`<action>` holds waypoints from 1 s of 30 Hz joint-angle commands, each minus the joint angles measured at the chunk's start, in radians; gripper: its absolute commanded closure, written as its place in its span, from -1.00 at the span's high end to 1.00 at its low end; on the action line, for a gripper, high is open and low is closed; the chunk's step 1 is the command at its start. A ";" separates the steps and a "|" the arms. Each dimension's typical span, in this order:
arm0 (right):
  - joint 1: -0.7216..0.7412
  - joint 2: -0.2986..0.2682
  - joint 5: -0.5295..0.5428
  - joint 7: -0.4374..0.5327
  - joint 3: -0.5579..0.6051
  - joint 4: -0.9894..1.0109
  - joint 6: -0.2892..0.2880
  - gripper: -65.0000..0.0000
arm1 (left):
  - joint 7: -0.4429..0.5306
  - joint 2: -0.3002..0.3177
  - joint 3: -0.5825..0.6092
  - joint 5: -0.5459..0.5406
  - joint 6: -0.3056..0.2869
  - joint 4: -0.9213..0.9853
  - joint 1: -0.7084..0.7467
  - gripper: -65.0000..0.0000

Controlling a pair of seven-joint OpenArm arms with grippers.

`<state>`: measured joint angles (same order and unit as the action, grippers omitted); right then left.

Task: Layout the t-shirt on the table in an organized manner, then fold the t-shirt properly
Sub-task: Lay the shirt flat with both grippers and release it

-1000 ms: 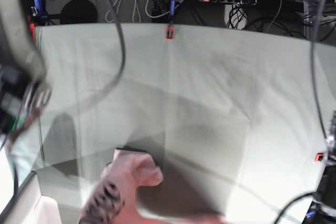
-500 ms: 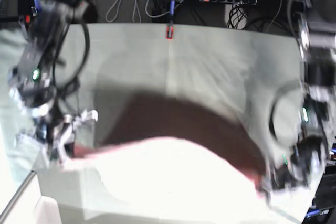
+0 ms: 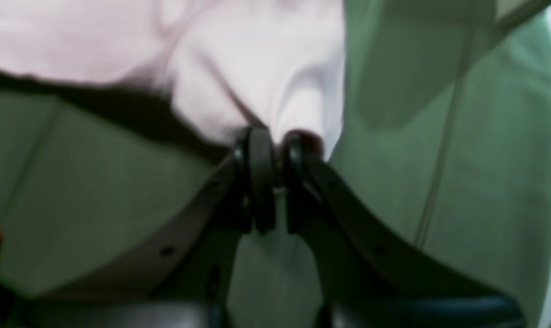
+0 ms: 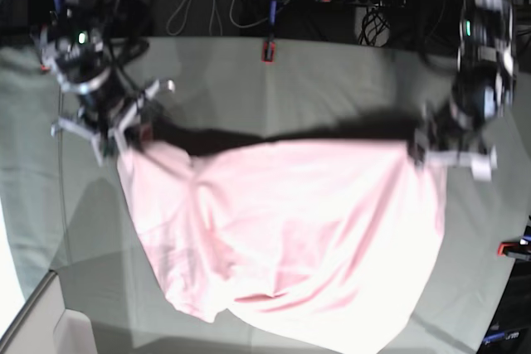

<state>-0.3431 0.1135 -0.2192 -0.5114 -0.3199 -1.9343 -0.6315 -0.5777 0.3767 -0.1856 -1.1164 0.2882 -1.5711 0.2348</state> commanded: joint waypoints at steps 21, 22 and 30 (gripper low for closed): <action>-0.215 0.021 0.056 0.024 -0.078 -0.020 -0.067 -1.00 | 0.009 -0.084 -0.372 -0.011 -0.007 -0.383 0.258 -1.00; -0.216 0.021 0.056 0.023 -0.078 -0.017 -0.067 -1.00 | 0.009 -0.087 -0.369 -0.008 -0.007 -0.383 0.262 -1.00; -0.247 0.019 0.054 0.021 -0.075 -0.011 -0.067 -1.00 | 0.009 -0.114 -0.345 0.014 -0.007 -0.206 0.280 -1.00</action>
<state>-0.5907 0.1356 -0.1715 -0.5102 -0.3946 -1.9297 -0.6991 -0.5869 0.2493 -0.5217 -1.1015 0.2852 -1.7596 0.5182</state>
